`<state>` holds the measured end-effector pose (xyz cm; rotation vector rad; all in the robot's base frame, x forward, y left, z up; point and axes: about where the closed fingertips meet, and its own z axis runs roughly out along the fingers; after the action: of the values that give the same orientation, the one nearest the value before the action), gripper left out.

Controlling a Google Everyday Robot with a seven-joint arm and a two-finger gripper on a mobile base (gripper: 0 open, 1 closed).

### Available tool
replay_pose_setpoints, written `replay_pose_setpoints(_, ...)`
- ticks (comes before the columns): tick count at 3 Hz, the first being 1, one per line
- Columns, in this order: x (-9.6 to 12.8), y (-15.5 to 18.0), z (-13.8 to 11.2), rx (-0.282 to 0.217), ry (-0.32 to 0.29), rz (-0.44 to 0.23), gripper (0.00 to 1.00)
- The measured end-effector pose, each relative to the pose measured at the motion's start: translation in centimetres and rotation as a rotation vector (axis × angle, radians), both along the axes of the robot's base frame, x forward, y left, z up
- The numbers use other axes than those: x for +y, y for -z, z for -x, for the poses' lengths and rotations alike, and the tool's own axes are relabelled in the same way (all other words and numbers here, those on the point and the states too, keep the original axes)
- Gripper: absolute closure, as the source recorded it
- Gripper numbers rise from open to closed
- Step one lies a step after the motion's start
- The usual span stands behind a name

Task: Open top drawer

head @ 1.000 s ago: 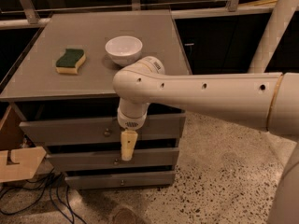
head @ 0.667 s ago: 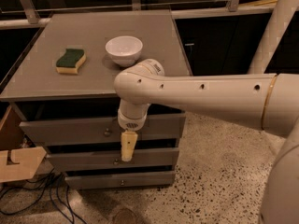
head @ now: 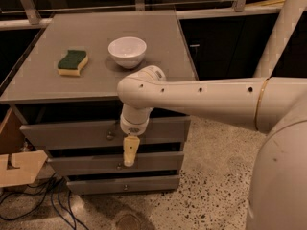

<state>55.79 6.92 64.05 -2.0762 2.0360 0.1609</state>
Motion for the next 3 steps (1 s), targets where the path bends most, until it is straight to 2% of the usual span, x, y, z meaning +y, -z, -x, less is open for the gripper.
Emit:
replay_pose_setpoints(1,1.5,-0.1,1.4,-0.006,-0.108,0.052,0.00)
replay_pose_setpoints(2,1.6,-2.9,3.2,-0.034,-0.212,0.081,0.00)
replay_pose_setpoints(3,1.6,-2.9,3.2,-0.034,-0.211,0.081,0.00)
